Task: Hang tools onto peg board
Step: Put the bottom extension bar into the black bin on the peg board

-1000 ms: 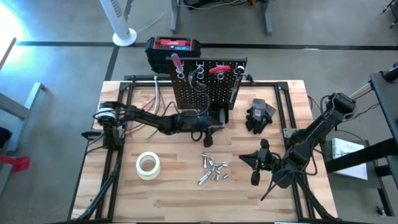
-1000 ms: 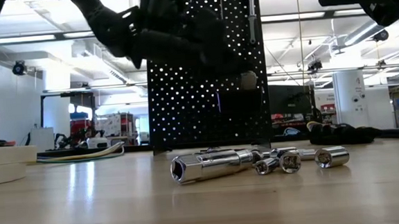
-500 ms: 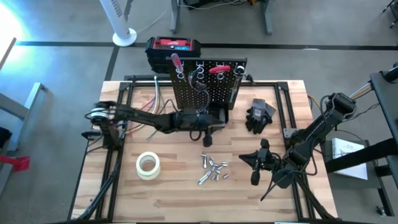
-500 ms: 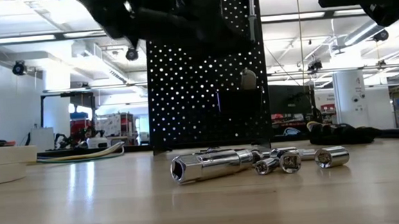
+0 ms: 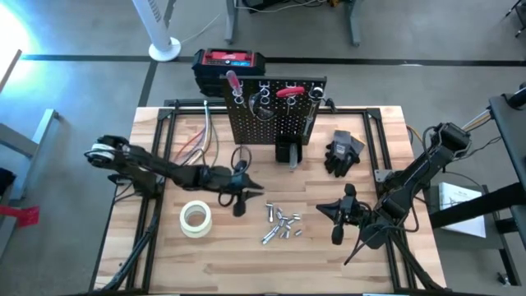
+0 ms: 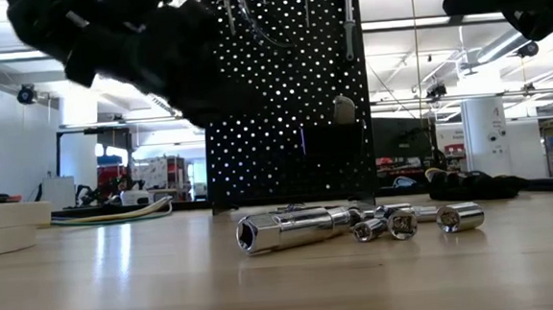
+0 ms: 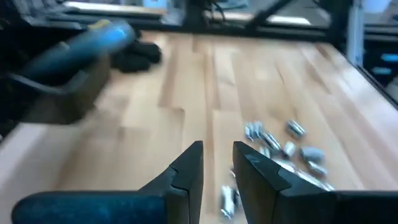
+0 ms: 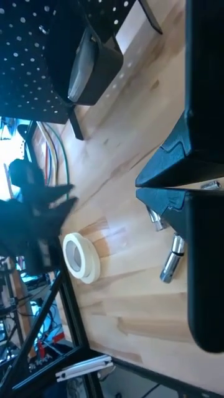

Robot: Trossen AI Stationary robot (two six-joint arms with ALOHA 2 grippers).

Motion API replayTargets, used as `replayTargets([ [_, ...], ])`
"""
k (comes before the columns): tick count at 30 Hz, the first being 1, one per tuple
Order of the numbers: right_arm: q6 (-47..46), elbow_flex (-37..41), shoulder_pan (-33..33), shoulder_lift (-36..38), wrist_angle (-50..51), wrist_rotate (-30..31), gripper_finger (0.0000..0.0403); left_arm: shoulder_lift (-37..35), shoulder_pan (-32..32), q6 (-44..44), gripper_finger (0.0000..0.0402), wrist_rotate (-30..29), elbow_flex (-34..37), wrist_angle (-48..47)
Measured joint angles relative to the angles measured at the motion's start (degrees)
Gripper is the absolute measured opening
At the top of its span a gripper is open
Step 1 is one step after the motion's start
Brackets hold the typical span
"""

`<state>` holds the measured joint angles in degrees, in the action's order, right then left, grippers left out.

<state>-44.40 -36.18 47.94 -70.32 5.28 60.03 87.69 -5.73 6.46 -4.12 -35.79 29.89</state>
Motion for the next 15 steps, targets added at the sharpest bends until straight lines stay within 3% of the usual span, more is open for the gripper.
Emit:
replayTargets([
  [9, -2.20, 0.00, 0.04, 0.00, -0.13, -1.58, 0.0002, 2.37, -3.80, -1.24, 0.0108, 8.09, 0.09, 1.76],
  [15, -6.07, 0.00, 0.08, 0.02, -0.11, -3.14, 0.0002, 7.25, -6.58, 11.90, 0.0154, 7.21, -4.61, 1.58],
])
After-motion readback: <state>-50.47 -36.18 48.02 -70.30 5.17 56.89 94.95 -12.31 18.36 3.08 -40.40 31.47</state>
